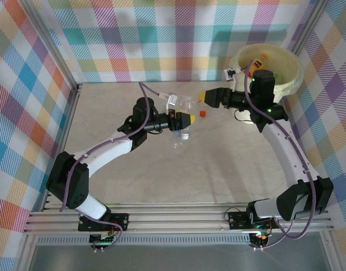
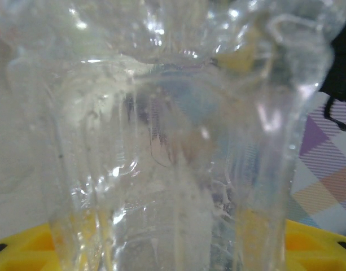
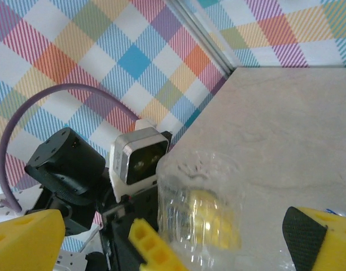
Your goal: Put the plastic bottles in the bin
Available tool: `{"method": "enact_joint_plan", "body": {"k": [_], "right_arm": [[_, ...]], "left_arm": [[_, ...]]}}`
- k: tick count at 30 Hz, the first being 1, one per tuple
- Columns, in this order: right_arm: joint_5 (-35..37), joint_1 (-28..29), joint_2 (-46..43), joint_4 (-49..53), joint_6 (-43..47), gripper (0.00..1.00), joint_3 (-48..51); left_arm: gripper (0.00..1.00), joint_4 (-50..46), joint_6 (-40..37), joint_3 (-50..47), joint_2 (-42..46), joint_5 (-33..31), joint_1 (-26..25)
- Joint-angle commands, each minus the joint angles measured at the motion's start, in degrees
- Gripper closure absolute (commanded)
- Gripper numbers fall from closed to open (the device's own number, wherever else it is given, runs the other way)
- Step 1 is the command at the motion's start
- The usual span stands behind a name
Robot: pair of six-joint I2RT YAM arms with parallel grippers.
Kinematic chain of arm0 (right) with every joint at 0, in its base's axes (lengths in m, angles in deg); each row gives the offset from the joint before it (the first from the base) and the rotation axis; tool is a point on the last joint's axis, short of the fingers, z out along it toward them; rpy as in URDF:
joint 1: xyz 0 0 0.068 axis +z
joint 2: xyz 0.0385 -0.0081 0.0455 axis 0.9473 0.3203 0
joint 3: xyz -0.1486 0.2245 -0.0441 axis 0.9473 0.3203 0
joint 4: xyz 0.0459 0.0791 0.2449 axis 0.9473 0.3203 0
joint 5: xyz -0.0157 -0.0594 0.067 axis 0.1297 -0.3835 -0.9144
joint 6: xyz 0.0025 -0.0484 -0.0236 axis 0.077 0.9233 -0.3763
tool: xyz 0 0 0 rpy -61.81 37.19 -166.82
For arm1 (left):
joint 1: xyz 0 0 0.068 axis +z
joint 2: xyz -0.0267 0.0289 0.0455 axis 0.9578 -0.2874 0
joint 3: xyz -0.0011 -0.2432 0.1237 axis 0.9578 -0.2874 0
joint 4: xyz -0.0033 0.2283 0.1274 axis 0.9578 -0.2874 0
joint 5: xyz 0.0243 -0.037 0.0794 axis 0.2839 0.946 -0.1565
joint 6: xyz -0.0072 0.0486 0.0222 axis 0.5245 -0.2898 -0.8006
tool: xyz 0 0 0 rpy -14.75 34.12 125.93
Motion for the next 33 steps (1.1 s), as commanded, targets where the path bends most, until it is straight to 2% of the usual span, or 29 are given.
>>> {"method": "enact_joint_plan", "body": {"k": [1,7,10,15,20,27,30,33], "right_arm": [[1.42,1.78,1.84,3.61,2.85,0.0,-3.26],[-4.02,3.99,3.6,7.71,9.24,0.01,-4.03],[-3.52,5.33,3.91,8.41,11.77,0.04,-3.64],[-3.84,6.58,4.55,7.45,12.09,0.23,-3.83],[-0.04,7.54,4.58,7.76,12.16,0.37,-3.75],[6.61,7.53,3.22,9.54,13.21,0.52,-4.01],[10.87,7.49,2.65,9.62,12.61,0.56,-4.19],[16.42,7.45,1.8,10.27,12.94,0.59,-4.27]], "left_arm": [[0.59,4.38,-0.45,2.17,1.71,4.9,-1.75],[0.59,4.29,-1.6,3.15,1.72,5.02,-3.26],[0.59,4.47,-1.61,3.36,1.43,5.26,-3.49],[0.59,4.34,-1.69,3.85,0.76,5.29,-3.79],[0.59,3.42,-1.69,4.5,0.1,4.89,-3.95],[0.57,1.47,-2.63,4.41,0.46,3.35,-3.95],[0.47,-1.02,-3.24,4.58,0.85,1.15,-3.95],[0.23,-4.93,-4.33,4.64,1.71,-2.51,-3.95]]}}
